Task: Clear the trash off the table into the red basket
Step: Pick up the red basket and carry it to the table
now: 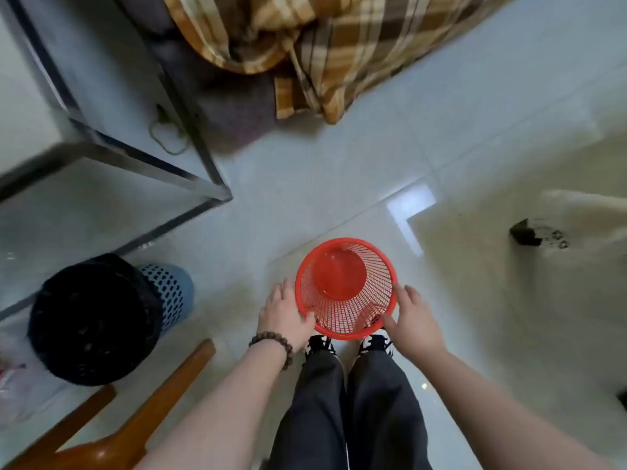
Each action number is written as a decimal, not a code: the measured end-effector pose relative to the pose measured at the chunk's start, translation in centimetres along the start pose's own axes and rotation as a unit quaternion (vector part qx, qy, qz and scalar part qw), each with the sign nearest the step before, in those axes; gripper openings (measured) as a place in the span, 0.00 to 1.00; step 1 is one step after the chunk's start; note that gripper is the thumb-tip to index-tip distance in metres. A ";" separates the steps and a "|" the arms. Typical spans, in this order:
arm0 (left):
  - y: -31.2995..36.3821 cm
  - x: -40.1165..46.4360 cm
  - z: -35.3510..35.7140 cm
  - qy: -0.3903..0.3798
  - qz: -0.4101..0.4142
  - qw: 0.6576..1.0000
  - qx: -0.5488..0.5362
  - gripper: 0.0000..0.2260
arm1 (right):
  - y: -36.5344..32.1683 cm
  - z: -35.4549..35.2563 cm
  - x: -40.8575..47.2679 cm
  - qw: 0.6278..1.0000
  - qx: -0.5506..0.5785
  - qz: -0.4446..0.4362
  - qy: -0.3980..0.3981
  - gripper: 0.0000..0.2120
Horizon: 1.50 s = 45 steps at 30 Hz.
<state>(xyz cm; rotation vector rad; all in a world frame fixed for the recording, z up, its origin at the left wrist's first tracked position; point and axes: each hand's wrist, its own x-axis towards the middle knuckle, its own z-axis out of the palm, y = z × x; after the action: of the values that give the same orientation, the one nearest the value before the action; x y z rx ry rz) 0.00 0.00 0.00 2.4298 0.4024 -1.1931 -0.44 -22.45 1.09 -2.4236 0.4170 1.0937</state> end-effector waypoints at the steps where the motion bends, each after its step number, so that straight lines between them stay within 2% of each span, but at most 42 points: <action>1: -0.2 1.6 1.1 0.002 -0.008 1.000 -0.017 0.39 | 0.7 0.8 1.6 1.000 0.011 0.017 0.008 0.34; 4: -0.1 5.3 3.2 0.000 -0.047 0.995 -0.083 0.40 | 2.1 2.5 5.5 0.996 0.058 0.066 0.027 0.41; 6: 0.1 6.6 4.9 -0.002 -0.060 0.990 -0.128 0.37 | 2.7 4.0 7.3 0.989 0.110 0.095 0.021 0.42; 8: 0.5 7.1 5.8 0.008 -0.067 0.986 -0.149 0.33 | 2.9 4.7 8.4 0.985 0.138 0.103 0.010 0.40; 13: 2.0 6.1 4.5 0.050 -0.036 0.989 -0.131 0.26 | 3.3 2.6 8.0 0.982 0.148 0.092 0.068 0.32; 19: 6.5 0.5 -2.7 0.084 0.043 0.990 -0.109 0.22 | 2.3 -6.2 1.7 0.972 0.184 0.054 0.135 0.33; 22: 10.0 -4.0 -8.2 0.117 0.086 0.985 -0.092 0.16 | 0.9 -12.3 -3.3 0.961 0.213 0.037 0.171 0.32; 25: 14.0 -9.2 -14.8 0.142 0.121 0.978 -0.092 0.16 | -1.4 -18.9 -9.3 0.946 0.241 0.044 0.210 0.32; 32: 20.9 -21.9 -27.7 0.228 0.273 0.930 -0.090 0.17 | -6.3 -30.8 -22.5 0.903 0.297 -0.012 0.310 0.26; 37: 23.3 -26.7 -31.3 0.240 0.339 0.907 -0.075 0.13 | -6.7 -34.4 -27.8 0.878 0.287 -0.058 0.379 0.26; 45: 27.6 -29.3 -31.9 0.219 0.392 0.892 -0.058 0.09 | -4.2 -36.0 -31.0 0.855 0.280 -0.007 0.437 0.27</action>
<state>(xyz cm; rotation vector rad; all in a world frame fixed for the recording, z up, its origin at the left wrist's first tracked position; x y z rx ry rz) 16.11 -11.40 47.38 2.3495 -0.3690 -0.2649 4.18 -34.51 46.96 -2.2071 0.8486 -0.2273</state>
